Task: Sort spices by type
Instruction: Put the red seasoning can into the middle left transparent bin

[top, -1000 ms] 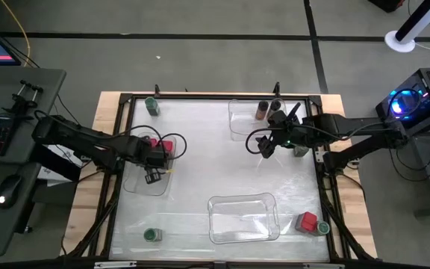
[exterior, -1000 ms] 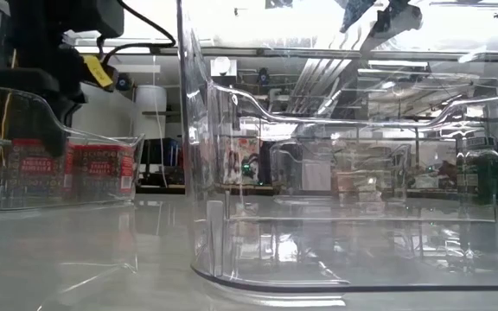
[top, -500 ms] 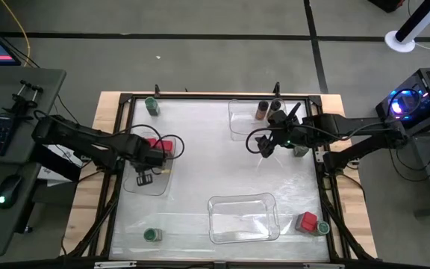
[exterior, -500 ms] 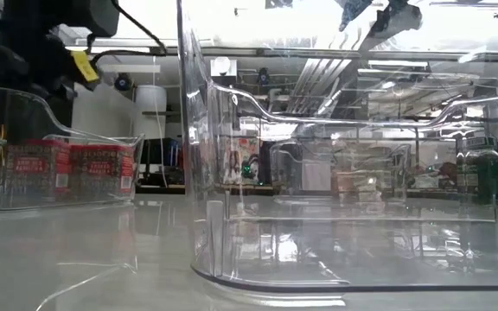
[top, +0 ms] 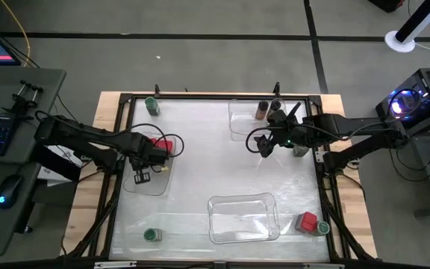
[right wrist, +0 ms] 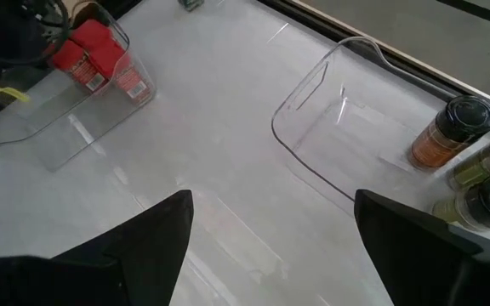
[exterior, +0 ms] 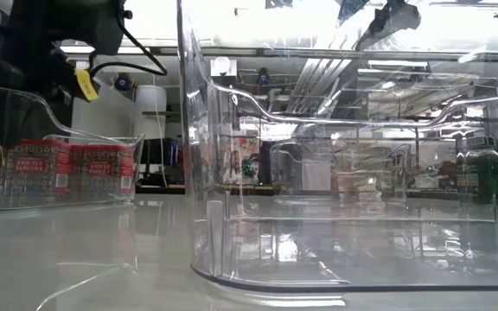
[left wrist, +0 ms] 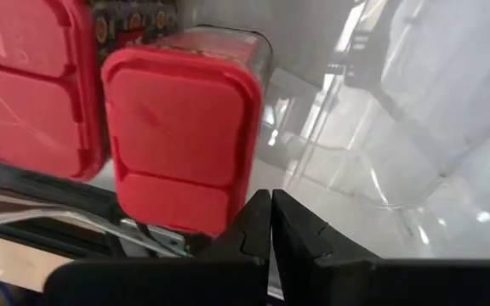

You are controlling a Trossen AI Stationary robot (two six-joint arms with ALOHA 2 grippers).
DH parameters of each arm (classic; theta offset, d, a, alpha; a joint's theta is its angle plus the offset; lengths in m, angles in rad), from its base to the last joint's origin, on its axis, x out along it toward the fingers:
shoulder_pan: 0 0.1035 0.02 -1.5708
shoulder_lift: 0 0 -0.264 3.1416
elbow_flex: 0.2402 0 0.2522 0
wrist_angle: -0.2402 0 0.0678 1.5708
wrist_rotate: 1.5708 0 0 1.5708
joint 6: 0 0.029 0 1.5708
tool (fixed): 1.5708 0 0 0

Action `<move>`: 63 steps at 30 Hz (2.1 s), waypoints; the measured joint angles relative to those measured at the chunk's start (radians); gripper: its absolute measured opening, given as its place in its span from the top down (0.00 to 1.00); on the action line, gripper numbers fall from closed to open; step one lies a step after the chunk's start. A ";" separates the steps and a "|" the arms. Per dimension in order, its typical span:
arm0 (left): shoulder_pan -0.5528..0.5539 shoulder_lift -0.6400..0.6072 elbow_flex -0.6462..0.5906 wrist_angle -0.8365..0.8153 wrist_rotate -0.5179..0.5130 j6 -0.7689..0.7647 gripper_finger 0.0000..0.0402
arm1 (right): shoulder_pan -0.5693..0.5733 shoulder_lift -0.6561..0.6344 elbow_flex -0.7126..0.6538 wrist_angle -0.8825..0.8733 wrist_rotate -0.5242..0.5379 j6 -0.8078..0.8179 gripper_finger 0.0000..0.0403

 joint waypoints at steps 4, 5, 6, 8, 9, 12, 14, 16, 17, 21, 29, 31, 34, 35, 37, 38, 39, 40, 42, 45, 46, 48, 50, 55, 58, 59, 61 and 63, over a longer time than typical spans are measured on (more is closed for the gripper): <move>0.018 0.009 0.000 -0.028 -0.039 0.015 1.00 | 0.000 0.000 0.000 0.000 -0.004 0.000 0.20; 0.023 0.010 0.000 -0.034 -0.044 0.018 1.00 | 0.000 0.000 0.000 0.000 -0.006 0.000 0.20; 0.025 0.010 0.000 -0.040 -0.048 0.027 1.00 | 0.000 0.000 0.000 0.000 -0.007 0.000 0.20; 0.030 0.010 0.000 -0.053 -0.067 0.051 1.00 | 0.000 0.000 0.000 0.000 -0.007 0.000 0.20; 0.030 0.010 0.000 -0.056 -0.077 0.057 1.00 | 0.000 0.000 0.000 0.000 -0.007 0.000 0.20; 0.030 0.010 0.000 -0.057 -0.090 0.057 1.00 | 0.000 0.000 0.000 0.000 -0.008 0.000 0.20; 0.030 0.010 0.000 -0.063 -0.068 0.046 1.00 | 0.000 0.000 0.000 0.000 -0.008 0.000 0.20; 0.030 0.010 0.000 -0.076 -0.036 0.028 1.00 | 0.000 0.000 0.000 0.000 -0.010 0.000 0.20; 0.030 0.010 0.000 -0.082 -0.016 0.023 1.00 | 0.000 0.000 0.000 0.000 -0.011 -0.001 0.20; 0.030 0.010 0.000 -0.094 0.032 0.022 1.00 | 0.000 0.000 0.000 0.000 -0.011 -0.001 0.20; 0.030 -0.021 0.062 -0.107 0.171 0.022 1.00 | -0.020 0.002 0.000 -0.046 -0.133 0.052 0.20; 0.030 -0.046 0.100 -0.103 0.173 0.022 1.00 | -0.022 0.006 0.001 -0.077 -0.171 0.052 0.20; 0.030 -0.087 0.169 -0.091 0.173 0.017 1.00 | -0.012 0.013 0.001 -0.134 -0.193 0.053 0.20; 0.030 -0.101 0.196 -0.086 0.174 0.010 1.00 | -0.006 0.014 0.001 -0.153 -0.205 0.055 0.20; 0.030 -0.128 0.255 -0.052 0.189 -0.002 1.00 | 0.010 0.019 0.001 -0.180 -0.234 0.053 0.21; 0.030 -0.140 0.286 -0.026 0.202 0.001 1.00 | 0.022 0.020 0.001 -0.192 -0.252 0.052 0.22; 0.032 -0.151 0.318 0.009 0.211 0.009 1.00 | 0.035 0.024 0.001 -0.205 -0.269 0.053 0.23; 0.034 -0.164 0.349 0.056 0.214 0.015 1.00 | 0.048 0.025 0.001 -0.218 -0.291 0.053 0.24; 0.046 -0.180 0.396 0.171 0.199 0.028 1.00 | 0.082 0.027 0.001 -0.249 -0.333 0.064 0.29; 0.069 -0.190 0.432 0.351 0.113 0.066 1.00 | 0.154 0.027 0.001 -0.302 -0.401 0.114 0.42; 0.079 -0.189 0.435 0.404 0.086 0.085 1.00 | 0.188 0.027 -0.004 -0.325 -0.426 0.146 0.49; 0.100 -0.186 0.428 0.510 0.041 0.116 1.00 | 0.261 0.025 -0.039 -0.360 -0.508 0.224 0.66; 0.116 -0.176 0.414 0.604 -0.001 0.137 1.00 | 0.353 0.025 -0.106 -0.358 -0.609 0.322 0.86; 0.130 -0.149 0.371 0.746 -0.042 0.130 1.00 | 0.562 0.027 -0.351 -0.028 -0.786 0.628 0.95; 0.130 -0.143 0.343 0.759 -0.039 0.131 1.00 | 0.619 0.027 -0.472 0.209 -0.795 0.794 0.99; 0.130 -0.142 0.336 0.753 -0.037 0.135 1.00 | 0.629 0.027 -0.498 0.238 -0.797 0.843 0.99; 0.130 -0.144 0.329 0.753 -0.016 0.135 1.00 | 0.642 0.027 -0.523 0.235 -0.801 0.900 0.99; 0.130 -0.146 0.329 0.764 0.002 0.136 1.00 | 0.645 0.026 -0.522 0.235 -0.804 0.907 1.00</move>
